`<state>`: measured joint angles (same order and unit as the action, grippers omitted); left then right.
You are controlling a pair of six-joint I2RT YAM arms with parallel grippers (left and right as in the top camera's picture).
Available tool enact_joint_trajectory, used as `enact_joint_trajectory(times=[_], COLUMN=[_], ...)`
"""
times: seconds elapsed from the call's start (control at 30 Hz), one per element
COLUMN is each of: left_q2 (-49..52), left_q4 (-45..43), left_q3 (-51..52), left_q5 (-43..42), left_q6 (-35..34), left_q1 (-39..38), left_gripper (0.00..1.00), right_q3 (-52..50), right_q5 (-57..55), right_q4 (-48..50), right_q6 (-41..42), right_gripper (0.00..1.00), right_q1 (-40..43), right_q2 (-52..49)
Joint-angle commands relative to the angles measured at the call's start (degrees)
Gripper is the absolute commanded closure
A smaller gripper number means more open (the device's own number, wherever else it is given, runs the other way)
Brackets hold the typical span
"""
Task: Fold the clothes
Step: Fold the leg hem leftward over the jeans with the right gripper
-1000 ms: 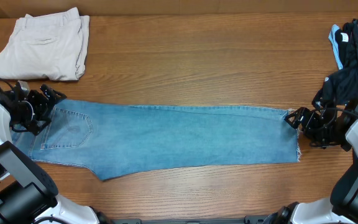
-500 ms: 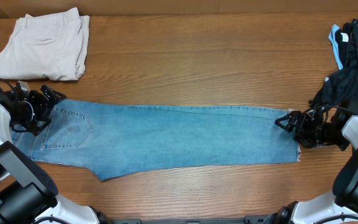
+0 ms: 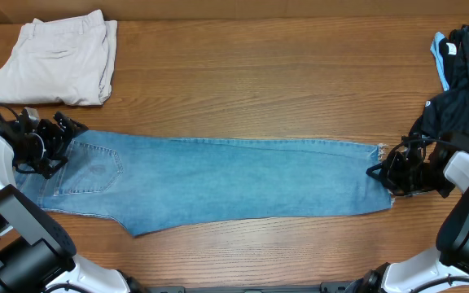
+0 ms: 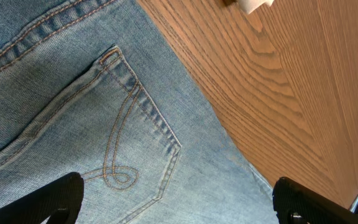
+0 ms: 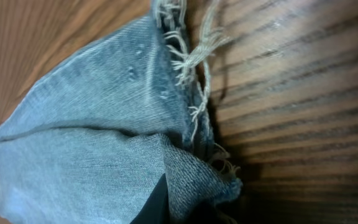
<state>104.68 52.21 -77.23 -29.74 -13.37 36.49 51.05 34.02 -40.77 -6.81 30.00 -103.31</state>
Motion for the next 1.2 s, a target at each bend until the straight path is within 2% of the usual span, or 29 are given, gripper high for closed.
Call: enact_joint_trajectory(times=[0.0,0.33,0.6,0.87,1.17], left_q2=[-0.55,-0.55,-0.55,-0.55,-0.55], left_q4=[0.09,0.09,0.96,1.64,1.99], left_q3=[0.26,0.26,0.26,0.26,0.26], left_q5=[0.31,0.33,0.31,0.31,0.28], left_q6=[0.04,0.07,0.04,0.04,0.02], left_q1=[0.20,0.20,0.20,0.20,0.20], left_gripper=[0.00,0.00,0.00,0.00,0.00], right_q3=[3.06,12.72,13.90,13.14,13.14], right_q5=[-4.57,-12.52,-21.92,-22.05,-21.00], right_q4=[-0.39,-7.39,-12.94,-13.55,-15.96], right_q6=[3.39,10.12,12.87,17.18,20.59], right_gripper=[0.96,0.96,0.96,0.96,0.96], right_q1=[0.07,-2.67,-13.09,-26.84,-33.00], right_q2=[-0.20,6.45,13.51,13.51,13.51])
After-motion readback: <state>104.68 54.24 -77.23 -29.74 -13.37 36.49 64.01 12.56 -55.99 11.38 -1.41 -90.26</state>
